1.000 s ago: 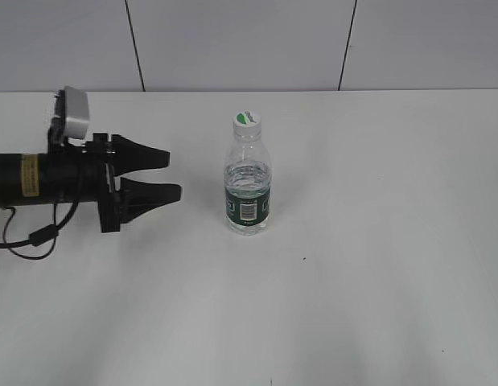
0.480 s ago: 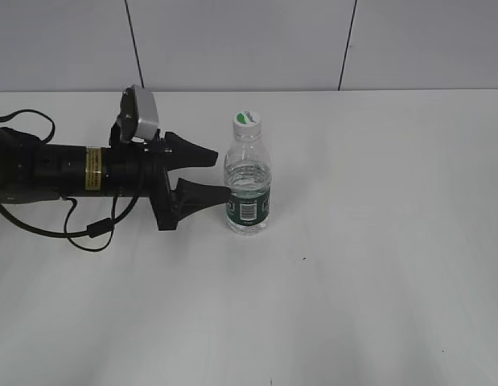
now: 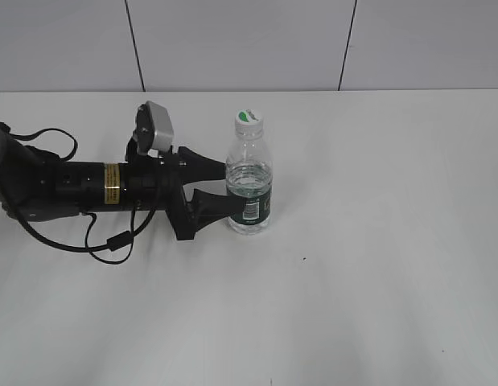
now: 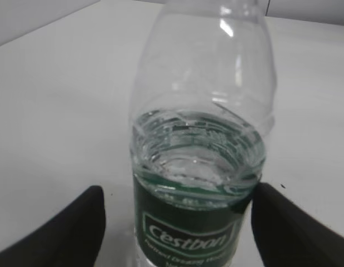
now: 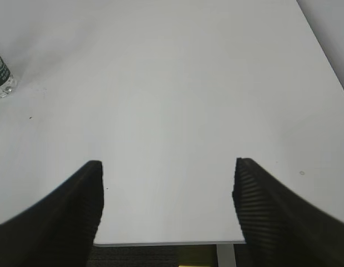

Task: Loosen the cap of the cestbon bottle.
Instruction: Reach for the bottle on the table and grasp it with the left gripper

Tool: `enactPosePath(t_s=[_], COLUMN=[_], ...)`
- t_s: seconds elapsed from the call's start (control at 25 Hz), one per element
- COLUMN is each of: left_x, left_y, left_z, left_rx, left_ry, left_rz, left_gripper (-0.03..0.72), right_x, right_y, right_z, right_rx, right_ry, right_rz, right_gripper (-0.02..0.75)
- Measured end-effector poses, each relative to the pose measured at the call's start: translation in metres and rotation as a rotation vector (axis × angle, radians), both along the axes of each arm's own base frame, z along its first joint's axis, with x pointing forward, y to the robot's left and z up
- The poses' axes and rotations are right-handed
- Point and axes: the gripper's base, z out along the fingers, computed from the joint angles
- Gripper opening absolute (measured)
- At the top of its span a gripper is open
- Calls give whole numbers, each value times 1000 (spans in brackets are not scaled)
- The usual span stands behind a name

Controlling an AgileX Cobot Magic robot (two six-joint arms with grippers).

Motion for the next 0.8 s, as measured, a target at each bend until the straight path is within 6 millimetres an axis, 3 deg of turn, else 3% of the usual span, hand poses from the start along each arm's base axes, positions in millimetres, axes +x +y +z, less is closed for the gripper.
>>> enactPosePath(t_s=[0.8], left_x=[3], left_y=[-44], left_z=[-14], left_rx=[-13], left_ry=[12], left_rz=[-6], left_gripper=[496], right_x=[0], right_y=[0], right_z=[0], right_rx=[1], right_ry=[0], right_rz=[1], right_gripper=[556])
